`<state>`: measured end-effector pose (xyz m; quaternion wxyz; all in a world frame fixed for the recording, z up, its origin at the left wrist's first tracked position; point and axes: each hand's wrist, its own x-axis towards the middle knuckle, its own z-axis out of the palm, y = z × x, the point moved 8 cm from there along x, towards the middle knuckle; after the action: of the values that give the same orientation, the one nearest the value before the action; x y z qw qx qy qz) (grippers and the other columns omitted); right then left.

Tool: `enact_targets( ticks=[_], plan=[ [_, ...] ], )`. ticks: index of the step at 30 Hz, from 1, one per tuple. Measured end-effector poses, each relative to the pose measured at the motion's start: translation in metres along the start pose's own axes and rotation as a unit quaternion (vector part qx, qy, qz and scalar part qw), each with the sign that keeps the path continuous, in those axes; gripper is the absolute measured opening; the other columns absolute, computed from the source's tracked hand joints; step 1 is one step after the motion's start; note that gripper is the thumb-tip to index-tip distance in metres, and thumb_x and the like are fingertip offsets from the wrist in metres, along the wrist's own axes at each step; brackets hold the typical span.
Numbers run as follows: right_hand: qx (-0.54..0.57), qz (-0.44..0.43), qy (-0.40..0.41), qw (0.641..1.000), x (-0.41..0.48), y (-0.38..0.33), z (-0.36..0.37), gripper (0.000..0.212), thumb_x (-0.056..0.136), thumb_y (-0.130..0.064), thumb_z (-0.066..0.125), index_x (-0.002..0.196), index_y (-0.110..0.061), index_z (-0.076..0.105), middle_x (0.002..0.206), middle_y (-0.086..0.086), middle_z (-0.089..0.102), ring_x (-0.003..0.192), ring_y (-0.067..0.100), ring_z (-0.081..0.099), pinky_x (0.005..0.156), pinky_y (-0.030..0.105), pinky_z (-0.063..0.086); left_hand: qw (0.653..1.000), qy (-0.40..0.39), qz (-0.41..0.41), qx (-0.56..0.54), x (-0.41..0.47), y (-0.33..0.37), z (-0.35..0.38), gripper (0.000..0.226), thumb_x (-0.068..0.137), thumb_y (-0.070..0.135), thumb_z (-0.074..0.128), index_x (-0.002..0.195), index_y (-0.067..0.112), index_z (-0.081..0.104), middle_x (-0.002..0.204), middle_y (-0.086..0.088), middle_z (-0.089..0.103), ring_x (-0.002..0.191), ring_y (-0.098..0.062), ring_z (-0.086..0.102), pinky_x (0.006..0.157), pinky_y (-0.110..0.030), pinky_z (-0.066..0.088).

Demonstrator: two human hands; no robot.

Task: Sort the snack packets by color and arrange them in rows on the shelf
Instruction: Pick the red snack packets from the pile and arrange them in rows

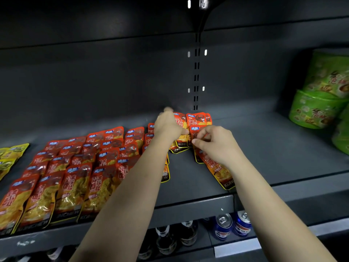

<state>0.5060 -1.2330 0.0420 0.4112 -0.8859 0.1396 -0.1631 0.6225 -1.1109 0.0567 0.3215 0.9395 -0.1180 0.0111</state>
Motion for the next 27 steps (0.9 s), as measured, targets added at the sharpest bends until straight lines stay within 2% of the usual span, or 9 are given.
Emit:
enact_targets(
  ticks=[5,7,10,13,14,16,19,24,27],
  plan=[
    [0.054,0.006,0.019,0.998,0.001,-0.004,-0.005,0.014,0.086,-0.027,0.071,0.093,-0.017,0.065,0.091,0.004,0.069,0.066,0.019,0.068,0.057,0.027,0.058,0.999,0.008,0.042,-0.032,-0.006,0.004,-0.021,0.087,0.065,0.025,0.089,0.138,0.015,0.041,0.128,-0.009,0.057,0.121,-0.029,0.053,0.097,-0.039,0.047],
    [0.072,0.006,0.026,0.997,0.004,-0.006,-0.008,0.019,0.086,-0.032,0.071,0.099,-0.020,0.065,0.095,0.001,0.069,0.075,0.020,0.069,0.069,0.034,0.059,0.998,0.002,0.049,-0.049,-0.009,0.002,-0.032,0.085,0.065,0.026,0.089,0.136,0.015,0.043,0.124,-0.009,0.059,0.116,-0.029,0.056,0.097,-0.042,0.048],
    [0.073,-0.004,0.028,0.997,0.010,-0.016,-0.010,0.036,0.085,-0.040,0.071,0.114,-0.020,0.063,0.099,-0.004,0.065,0.089,0.019,0.065,0.080,0.032,0.051,0.990,-0.022,0.046,-0.135,-0.014,-0.005,-0.045,0.077,0.062,0.024,0.090,0.126,0.017,0.047,0.114,-0.005,0.065,0.102,-0.023,0.064,0.087,-0.041,0.054],
    [0.112,-0.007,0.006,0.994,0.016,-0.024,-0.002,0.052,0.084,-0.044,0.070,0.126,-0.019,0.057,0.105,-0.003,0.066,0.098,0.016,0.064,0.082,0.030,0.048,0.956,-0.079,0.050,-0.278,-0.027,-0.002,-0.050,0.076,0.068,0.009,0.086,0.131,0.014,0.043,0.107,-0.006,0.066,0.089,-0.013,0.066,0.067,-0.021,0.056],
    [0.136,-0.008,-0.007,0.991,0.017,-0.027,0.001,0.054,0.083,-0.046,0.071,0.128,-0.019,0.056,0.106,0.000,0.068,0.098,0.018,0.066,0.084,0.034,0.051,0.945,-0.094,0.054,-0.308,-0.031,0.000,-0.052,0.075,0.071,0.005,0.083,0.133,0.013,0.042,0.105,-0.006,0.066,0.088,-0.012,0.067,0.068,-0.021,0.056],
    [0.208,-0.017,-0.040,0.977,0.017,-0.031,0.011,0.046,0.083,-0.040,0.073,0.121,-0.018,0.061,0.105,0.004,0.072,0.097,0.021,0.069,0.091,0.043,0.054,0.925,-0.118,0.056,-0.358,-0.035,0.002,-0.054,0.071,0.074,0.001,0.079,0.133,0.011,0.041,0.105,-0.011,0.069,0.090,-0.018,0.069,0.074,-0.028,0.058],
    [0.304,-0.046,-0.066,0.949,0.014,-0.041,0.017,0.021,0.087,-0.019,0.071,0.107,-0.014,0.067,0.100,0.006,0.074,0.094,0.024,0.071,0.094,0.046,0.053,0.910,-0.138,0.050,-0.388,-0.035,-0.002,-0.053,0.067,0.078,0.001,0.076,0.134,0.012,0.041,0.107,-0.013,0.071,0.077,-0.014,0.069,0.054,-0.018,0.051],
    [0.344,-0.036,-0.055,0.937,0.015,-0.043,0.016,0.024,0.086,-0.009,0.069,0.109,-0.004,0.064,0.098,0.013,0.073,0.089,0.027,0.070,0.088,0.043,0.056,0.910,-0.150,0.048,-0.383,-0.028,-0.008,-0.043,0.059,0.084,0.009,0.073,0.134,0.017,0.043,0.104,-0.012,0.070,0.073,-0.012,0.064,0.051,-0.017,0.045],
    [0.334,-0.027,-0.025,0.942,0.016,-0.038,0.011,0.022,0.085,-0.007,0.071,0.105,-0.007,0.063,0.093,0.008,0.075,0.083,0.023,0.072,0.083,0.042,0.057,0.926,-0.131,0.041,-0.352,-0.018,-0.014,-0.042,0.044,0.091,0.022,0.066,0.130,0.014,0.048,0.104,-0.009,0.070,0.075,-0.015,0.068,0.052,-0.016,0.045]
  ],
)
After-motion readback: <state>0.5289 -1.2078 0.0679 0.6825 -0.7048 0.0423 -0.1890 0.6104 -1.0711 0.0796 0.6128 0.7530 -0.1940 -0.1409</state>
